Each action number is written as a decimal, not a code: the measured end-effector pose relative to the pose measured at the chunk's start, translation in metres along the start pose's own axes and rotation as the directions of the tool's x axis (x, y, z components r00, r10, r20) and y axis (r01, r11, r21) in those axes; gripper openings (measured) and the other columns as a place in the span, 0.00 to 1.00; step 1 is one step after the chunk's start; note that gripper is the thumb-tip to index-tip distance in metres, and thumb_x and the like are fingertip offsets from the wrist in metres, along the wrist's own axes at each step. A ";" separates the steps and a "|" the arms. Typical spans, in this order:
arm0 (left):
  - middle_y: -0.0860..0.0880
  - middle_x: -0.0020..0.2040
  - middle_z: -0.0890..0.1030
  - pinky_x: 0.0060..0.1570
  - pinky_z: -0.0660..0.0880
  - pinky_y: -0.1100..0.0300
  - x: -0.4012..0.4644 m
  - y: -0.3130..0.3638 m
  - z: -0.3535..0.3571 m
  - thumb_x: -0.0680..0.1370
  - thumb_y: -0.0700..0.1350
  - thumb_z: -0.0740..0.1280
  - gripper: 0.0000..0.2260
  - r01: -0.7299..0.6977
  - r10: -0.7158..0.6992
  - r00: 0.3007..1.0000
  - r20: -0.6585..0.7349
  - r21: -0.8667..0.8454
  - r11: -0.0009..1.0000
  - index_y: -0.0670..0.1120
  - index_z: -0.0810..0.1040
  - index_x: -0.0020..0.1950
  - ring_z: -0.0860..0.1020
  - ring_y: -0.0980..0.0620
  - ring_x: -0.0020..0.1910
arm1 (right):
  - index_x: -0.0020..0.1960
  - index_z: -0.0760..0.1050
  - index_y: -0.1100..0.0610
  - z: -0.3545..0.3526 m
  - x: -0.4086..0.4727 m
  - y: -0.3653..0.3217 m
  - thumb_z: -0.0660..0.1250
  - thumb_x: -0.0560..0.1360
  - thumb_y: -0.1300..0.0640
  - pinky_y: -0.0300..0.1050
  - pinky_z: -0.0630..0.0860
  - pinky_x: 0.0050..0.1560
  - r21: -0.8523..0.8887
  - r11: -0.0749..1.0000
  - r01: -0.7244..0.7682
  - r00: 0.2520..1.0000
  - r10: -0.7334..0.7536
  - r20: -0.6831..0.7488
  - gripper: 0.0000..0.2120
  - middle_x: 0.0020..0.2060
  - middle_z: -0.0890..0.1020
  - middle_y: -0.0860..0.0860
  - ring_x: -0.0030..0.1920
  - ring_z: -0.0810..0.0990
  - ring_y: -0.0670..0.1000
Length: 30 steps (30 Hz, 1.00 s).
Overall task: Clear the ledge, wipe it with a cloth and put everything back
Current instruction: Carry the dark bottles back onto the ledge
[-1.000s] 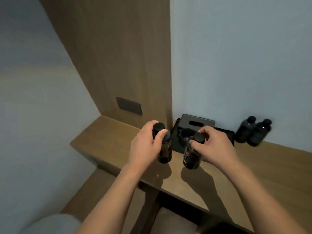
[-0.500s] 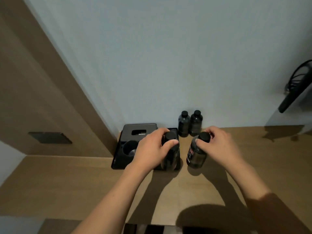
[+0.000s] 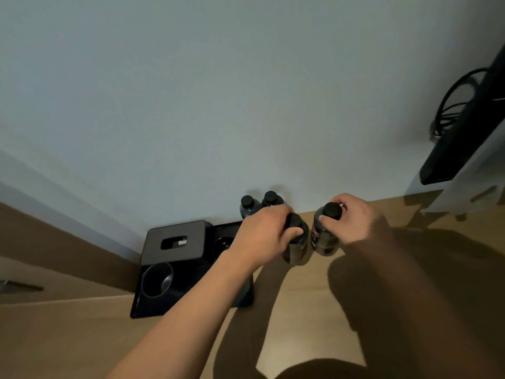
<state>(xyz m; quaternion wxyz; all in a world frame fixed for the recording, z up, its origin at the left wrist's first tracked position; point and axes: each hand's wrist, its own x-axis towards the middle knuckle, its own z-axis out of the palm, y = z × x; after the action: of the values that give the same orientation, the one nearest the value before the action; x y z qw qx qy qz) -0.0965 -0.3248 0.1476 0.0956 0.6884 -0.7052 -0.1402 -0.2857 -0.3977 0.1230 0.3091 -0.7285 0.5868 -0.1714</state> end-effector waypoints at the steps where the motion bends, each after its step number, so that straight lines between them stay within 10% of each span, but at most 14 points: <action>1: 0.50 0.47 0.79 0.43 0.75 0.49 0.011 -0.001 0.003 0.80 0.56 0.65 0.12 -0.020 0.020 1.000 -0.016 0.037 0.999 0.48 0.74 0.53 0.77 0.48 0.48 | 0.48 0.75 0.48 0.002 0.008 0.003 0.73 0.71 0.47 0.46 0.75 0.45 -0.006 1.000 -0.006 1.000 0.006 -0.004 0.10 0.43 0.81 0.46 0.46 0.79 0.52; 11: 0.48 0.58 0.82 0.72 0.52 0.44 0.092 -0.022 0.049 0.81 0.55 0.64 0.16 0.014 0.023 0.992 -0.127 0.282 0.959 0.46 0.77 0.61 0.74 0.43 0.63 | 0.53 0.77 0.48 0.024 0.076 0.023 0.72 0.73 0.50 0.52 0.78 0.51 -0.002 0.999 -0.042 0.995 0.042 0.093 0.10 0.50 0.79 0.50 0.49 0.77 0.54; 30: 0.46 0.53 0.82 0.58 0.67 0.47 0.099 -0.024 0.072 0.78 0.52 0.70 0.15 0.169 -0.101 0.949 -0.297 0.215 0.962 0.45 0.78 0.60 0.78 0.41 0.53 | 0.72 0.67 0.53 0.044 0.093 0.023 0.70 0.76 0.54 0.52 0.75 0.58 0.014 0.999 -0.030 0.996 0.029 0.086 0.26 0.62 0.71 0.57 0.59 0.75 0.59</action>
<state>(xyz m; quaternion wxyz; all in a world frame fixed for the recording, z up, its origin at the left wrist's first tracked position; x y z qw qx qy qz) -0.1011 -0.4193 0.0663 0.1028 0.7547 -0.6468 0.0391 -0.2525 -0.4786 0.0645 0.3422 -0.7241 0.5823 -0.1396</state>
